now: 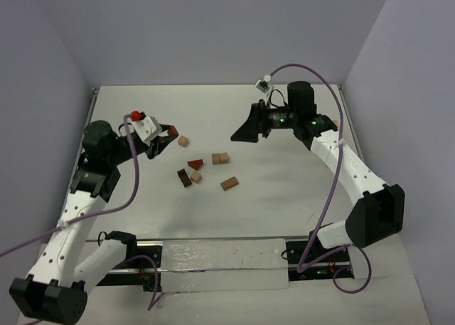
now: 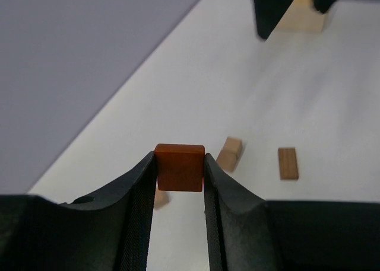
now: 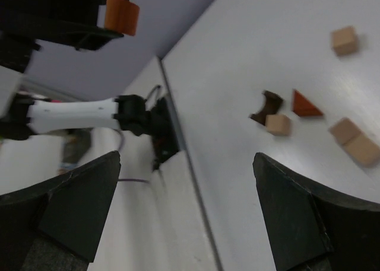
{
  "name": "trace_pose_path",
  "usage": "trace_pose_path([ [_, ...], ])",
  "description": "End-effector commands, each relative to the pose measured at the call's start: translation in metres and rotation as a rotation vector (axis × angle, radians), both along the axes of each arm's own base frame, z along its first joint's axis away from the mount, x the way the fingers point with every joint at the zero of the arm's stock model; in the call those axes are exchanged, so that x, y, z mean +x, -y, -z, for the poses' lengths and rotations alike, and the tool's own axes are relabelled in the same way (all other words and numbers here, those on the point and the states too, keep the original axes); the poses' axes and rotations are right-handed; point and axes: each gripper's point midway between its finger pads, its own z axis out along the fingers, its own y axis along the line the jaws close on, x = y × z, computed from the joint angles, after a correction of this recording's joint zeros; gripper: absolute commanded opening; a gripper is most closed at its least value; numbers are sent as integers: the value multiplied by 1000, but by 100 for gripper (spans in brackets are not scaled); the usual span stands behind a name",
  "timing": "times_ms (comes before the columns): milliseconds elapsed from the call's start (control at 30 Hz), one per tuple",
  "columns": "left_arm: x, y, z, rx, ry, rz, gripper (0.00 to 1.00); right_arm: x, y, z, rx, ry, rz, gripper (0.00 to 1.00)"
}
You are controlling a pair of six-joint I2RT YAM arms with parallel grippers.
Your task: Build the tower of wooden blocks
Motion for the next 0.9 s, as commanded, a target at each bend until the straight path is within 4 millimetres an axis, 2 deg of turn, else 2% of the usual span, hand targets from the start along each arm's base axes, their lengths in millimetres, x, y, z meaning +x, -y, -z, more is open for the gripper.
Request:
trace_pose_path([
  [0, -25, 16, -40, -136, 73, 115, 0, -15, -19, -53, 274, -250, -145, 100],
  [67, -39, 19, -47, -150, 102, 162, 0, -23, -22, -71, 372, -272, -196, 100],
  [333, -63, 32, -53, -194, 92, 254, 0, -42, -60, -82, 368, -290, -311, 100],
  [667, -63, 41, -50, -207, 80, 253, 0, -63, -101, -88, 368, -352, -404, 100],
  [867, -62, 41, -51, -217, 82, 240, 0, -60, -114, -79, 365, -410, -408, 100],
])
